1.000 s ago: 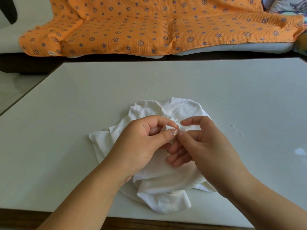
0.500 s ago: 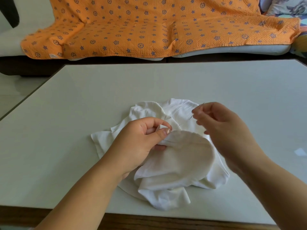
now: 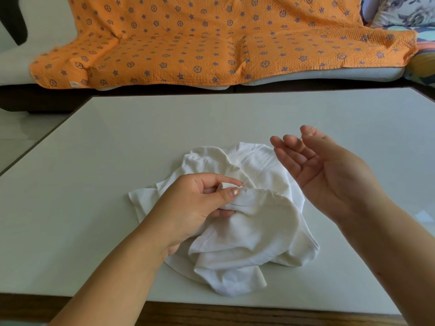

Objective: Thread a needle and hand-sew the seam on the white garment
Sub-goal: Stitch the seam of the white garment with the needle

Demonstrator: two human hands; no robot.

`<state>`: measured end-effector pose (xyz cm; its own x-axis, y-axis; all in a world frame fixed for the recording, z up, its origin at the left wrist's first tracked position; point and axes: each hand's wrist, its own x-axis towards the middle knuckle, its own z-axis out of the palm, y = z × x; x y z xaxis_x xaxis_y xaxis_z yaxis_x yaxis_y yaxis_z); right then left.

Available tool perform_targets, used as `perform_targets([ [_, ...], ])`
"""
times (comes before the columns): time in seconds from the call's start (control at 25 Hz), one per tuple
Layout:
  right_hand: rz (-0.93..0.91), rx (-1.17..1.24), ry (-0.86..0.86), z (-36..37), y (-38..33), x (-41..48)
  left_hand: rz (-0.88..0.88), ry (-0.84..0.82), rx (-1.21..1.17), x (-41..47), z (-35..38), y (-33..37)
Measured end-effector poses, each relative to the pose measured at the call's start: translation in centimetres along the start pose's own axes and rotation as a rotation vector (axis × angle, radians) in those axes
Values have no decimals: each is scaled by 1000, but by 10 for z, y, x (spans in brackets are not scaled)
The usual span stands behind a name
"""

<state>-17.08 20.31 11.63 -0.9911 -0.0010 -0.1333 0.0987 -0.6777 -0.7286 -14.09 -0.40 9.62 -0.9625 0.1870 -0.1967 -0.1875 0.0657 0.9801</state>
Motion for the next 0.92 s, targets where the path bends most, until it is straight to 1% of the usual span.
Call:
perform_targets([
  [0.16, -111, -127, 29, -5, -3, 4, 2, 11, 2, 0, 0, -1],
  [0.44, -264, -353, 166, -6, 0, 6, -5, 16, -14, 1, -1, -1],
  [0.52, -307, -486, 185, -5, 3, 3, -7, 15, -14, 1, -1, 0],
  [0.56, -334, -590, 181, -3, 5, 1, -8, 15, -15, 1, -1, 0],
  [0.64, -377, -843, 124, 1, 11, -5, -6, 9, -21, 1, -2, 0],
  [0.72, -384, -1048, 12, 6, 21, -14, -4, -8, -30, 0, -3, 0],
  [0.8, -370, -1166, -100, 9, 30, -21, -10, -26, -47, 0, -4, 1],
  [0.92, -318, -1257, -188, 8, 35, -26, -7, -33, -48, 0, -6, 1],
])
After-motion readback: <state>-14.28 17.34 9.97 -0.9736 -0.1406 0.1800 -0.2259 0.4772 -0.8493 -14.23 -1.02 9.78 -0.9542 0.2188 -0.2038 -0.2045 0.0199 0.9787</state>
